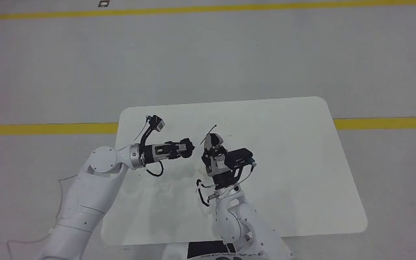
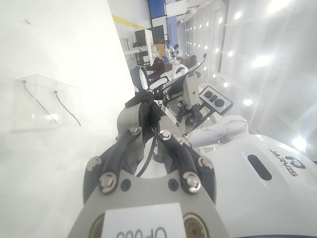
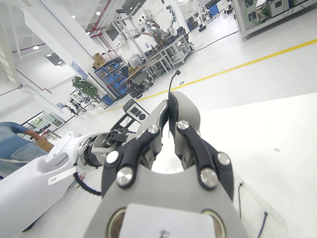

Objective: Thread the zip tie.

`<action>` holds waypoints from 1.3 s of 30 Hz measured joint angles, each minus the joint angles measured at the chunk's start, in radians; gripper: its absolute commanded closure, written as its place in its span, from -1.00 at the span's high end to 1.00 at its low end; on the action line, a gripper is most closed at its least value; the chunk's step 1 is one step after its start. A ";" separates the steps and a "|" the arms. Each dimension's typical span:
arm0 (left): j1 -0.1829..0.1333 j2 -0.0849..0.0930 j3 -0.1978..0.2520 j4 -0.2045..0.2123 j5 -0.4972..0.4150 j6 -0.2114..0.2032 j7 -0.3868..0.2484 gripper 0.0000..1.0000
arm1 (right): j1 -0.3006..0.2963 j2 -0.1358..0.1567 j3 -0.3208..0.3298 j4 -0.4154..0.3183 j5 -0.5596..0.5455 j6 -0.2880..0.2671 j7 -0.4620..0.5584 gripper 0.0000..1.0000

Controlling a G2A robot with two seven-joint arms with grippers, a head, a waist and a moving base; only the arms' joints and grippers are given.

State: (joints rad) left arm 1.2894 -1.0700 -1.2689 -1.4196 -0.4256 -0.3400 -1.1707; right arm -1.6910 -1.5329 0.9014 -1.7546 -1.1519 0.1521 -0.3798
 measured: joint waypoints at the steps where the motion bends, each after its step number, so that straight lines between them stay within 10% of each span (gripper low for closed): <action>1: 0.000 0.000 0.000 0.000 0.000 0.000 0.000 -1.00 | 0.000 0.000 0.000 0.000 0.000 0.000 0.000 -1.00; 23: 0.000 0.000 0.000 0.000 0.000 0.000 0.000 -1.00 | 0.075 0.036 -0.114 0.050 -0.077 0.184 -0.074 -1.00; 39: 0.000 0.000 0.000 0.000 0.000 0.000 0.000 -1.00 | 0.072 0.039 -0.111 0.044 -0.111 0.183 -0.060 -1.00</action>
State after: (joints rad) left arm 1.2894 -1.0700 -1.2689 -1.4196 -0.4256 -0.3400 -1.1707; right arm -1.6189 -1.4935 0.7899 -1.7105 -1.2630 0.3353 -0.4401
